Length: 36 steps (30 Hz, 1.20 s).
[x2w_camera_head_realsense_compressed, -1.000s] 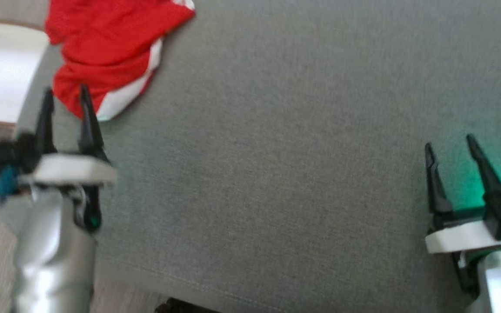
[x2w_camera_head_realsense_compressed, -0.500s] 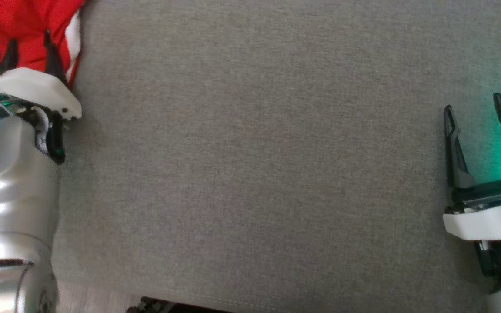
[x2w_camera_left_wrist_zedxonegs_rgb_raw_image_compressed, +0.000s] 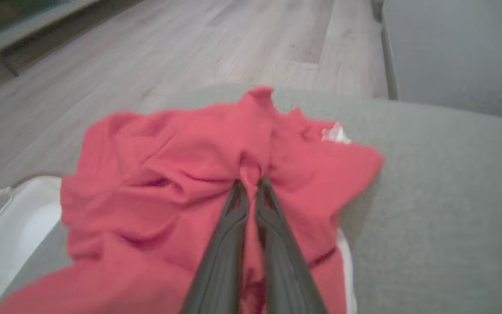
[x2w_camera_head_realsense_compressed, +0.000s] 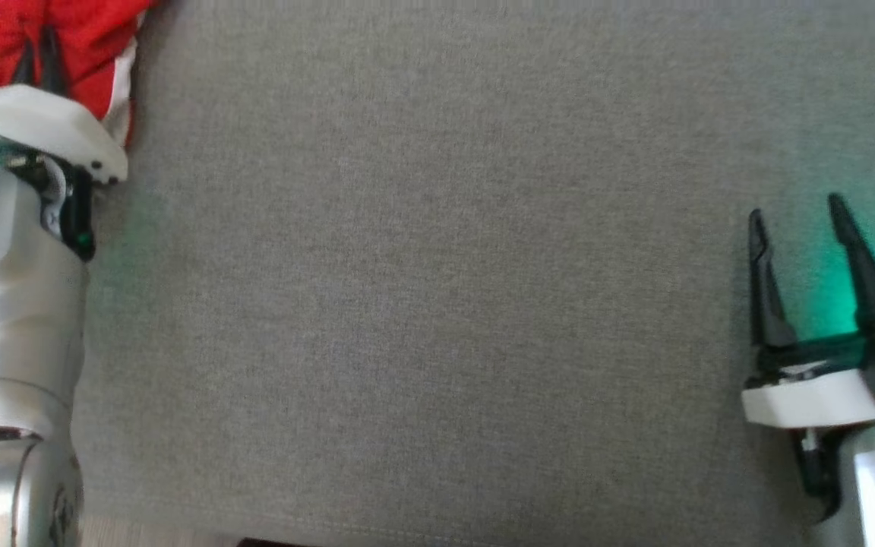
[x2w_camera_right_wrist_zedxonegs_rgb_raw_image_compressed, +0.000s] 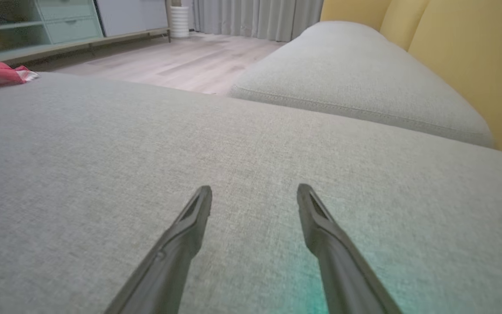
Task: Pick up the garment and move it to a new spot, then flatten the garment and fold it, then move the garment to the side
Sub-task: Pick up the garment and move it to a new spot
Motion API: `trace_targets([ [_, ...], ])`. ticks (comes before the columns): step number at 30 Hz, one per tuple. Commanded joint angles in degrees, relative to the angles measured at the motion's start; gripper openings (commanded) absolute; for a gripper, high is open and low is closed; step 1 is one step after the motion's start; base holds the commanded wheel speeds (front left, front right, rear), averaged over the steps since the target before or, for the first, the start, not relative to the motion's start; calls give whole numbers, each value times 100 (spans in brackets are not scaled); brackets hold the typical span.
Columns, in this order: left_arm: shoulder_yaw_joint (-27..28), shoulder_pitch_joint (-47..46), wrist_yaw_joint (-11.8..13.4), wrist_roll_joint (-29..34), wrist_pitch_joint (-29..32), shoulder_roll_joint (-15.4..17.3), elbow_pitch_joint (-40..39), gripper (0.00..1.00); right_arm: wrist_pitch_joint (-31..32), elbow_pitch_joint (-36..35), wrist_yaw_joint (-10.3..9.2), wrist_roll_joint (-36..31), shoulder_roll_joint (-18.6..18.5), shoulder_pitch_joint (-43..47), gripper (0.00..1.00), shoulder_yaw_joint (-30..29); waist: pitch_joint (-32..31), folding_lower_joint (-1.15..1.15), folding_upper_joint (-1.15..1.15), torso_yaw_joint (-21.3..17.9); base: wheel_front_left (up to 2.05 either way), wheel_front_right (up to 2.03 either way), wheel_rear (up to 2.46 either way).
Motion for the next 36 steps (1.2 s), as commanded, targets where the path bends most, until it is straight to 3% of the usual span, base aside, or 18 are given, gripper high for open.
trace_targets([
  [1,-52,-147,-28,-54,-109,343,-316,0,-97,-51,39,56,65,129,100,173,-336,0,0,-118,0,0,0],
  [7,-1064,181,-31,-1022,245,117,-1899,0,-310,517,39,236,245,119,100,239,-1019,0,0,-374,0,0,0],
  [12,-1958,988,-32,-2187,1192,478,-4346,0,-375,777,39,389,309,153,100,288,-1358,0,0,-643,0,0,0],
  [16,-2040,1885,-20,-3049,1936,740,-6383,0,-384,771,39,673,319,126,100,384,-1465,0,0,-970,0,0,0],
  [17,-2040,1885,-20,-3049,1936,740,-6383,0,-384,771,39,673,319,126,100,384,-1465,0,0,-970,0,0,0],
  [21,-2209,2811,200,-3769,2703,877,-8255,0,-386,696,39,899,321,127,100,437,-1397,0,0,-1308,0,0,0],
  [24,-2507,3395,366,-4242,3214,955,-9190,0,-386,686,39,1007,321,127,100,433,-1314,0,0,-1511,0,0,0],
  [27,-2798,3790,473,-4435,3508,1029,-9479,0,-386,716,39,1066,321,113,100,461,-1265,0,0,-1671,0,0,0],
  [30,-2984,4007,516,-4692,3622,916,-9215,0,-387,732,39,1116,322,74,100,507,-1231,0,0,-1767,0,0,0],
  [36,-2829,3619,700,-4600,3305,528,-7432,0,-387,753,39,1156,322,-36,100,630,-1169,0,0,-1861,0,0,0],
])
